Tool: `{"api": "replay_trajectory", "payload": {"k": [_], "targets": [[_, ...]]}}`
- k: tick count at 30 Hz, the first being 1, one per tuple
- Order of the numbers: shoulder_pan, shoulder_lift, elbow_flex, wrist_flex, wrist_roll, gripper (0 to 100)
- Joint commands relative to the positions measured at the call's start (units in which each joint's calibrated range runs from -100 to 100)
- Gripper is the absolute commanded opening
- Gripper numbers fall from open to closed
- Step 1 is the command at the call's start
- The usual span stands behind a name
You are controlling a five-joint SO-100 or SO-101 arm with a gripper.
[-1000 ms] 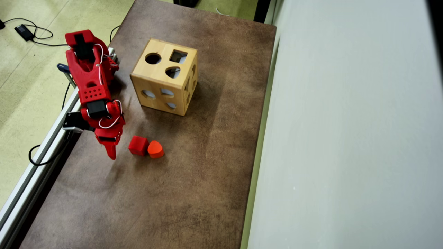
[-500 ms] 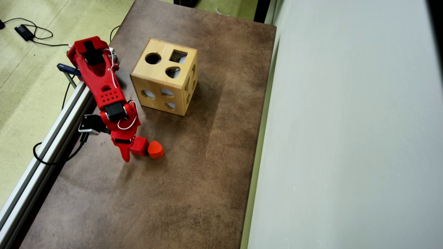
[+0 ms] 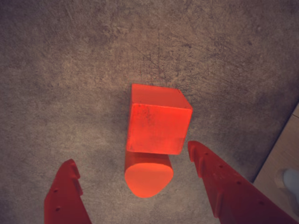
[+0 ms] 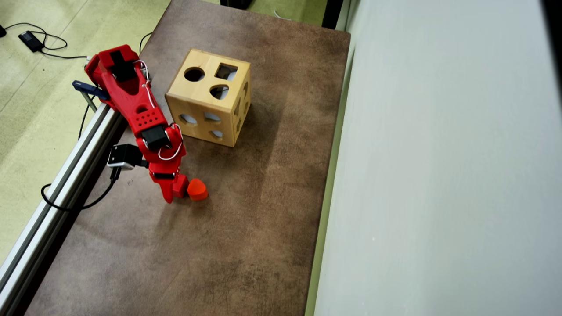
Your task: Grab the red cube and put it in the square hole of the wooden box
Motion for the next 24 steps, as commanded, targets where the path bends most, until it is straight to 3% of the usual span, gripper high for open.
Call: {"api": "replay_trajectory", "payload": {"k": [1,24], "targets": [[-0.30,-0.64,-1.52,0.71,-0.29,37],[-3.12,3.77,-0.35,0.79,-2.30,36]]}}
